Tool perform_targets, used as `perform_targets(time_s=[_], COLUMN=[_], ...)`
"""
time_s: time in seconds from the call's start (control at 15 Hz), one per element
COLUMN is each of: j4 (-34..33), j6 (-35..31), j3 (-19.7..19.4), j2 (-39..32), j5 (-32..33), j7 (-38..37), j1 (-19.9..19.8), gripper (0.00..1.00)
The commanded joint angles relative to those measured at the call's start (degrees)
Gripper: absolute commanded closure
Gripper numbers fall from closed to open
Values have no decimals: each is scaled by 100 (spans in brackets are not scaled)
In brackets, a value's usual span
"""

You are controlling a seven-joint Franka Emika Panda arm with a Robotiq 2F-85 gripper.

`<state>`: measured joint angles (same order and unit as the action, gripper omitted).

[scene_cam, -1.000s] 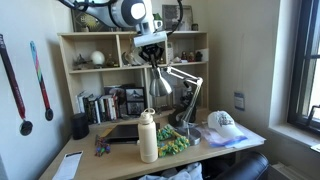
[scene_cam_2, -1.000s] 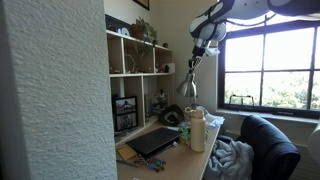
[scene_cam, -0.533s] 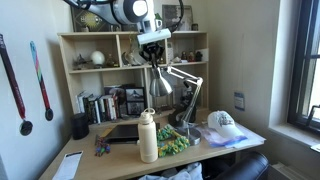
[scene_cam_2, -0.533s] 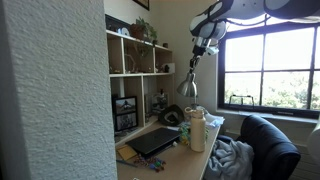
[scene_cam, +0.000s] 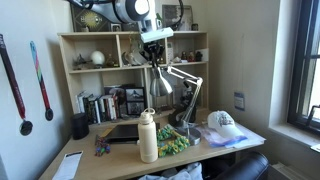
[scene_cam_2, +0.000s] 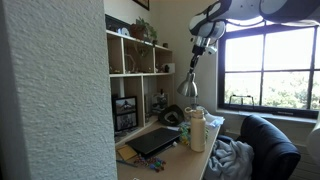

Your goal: Twist the knob on the lamp head

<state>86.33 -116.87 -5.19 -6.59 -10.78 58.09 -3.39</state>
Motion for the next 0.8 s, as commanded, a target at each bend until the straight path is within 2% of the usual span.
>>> perform_targets(time_s=[0.0,0.73], j4=[-368,-651], j6=[309,593], j3=[132,148], j2=[-134,-281], j5=[2,157], j7=[394,1463], j1=[-130,-179], gripper=[96,96])
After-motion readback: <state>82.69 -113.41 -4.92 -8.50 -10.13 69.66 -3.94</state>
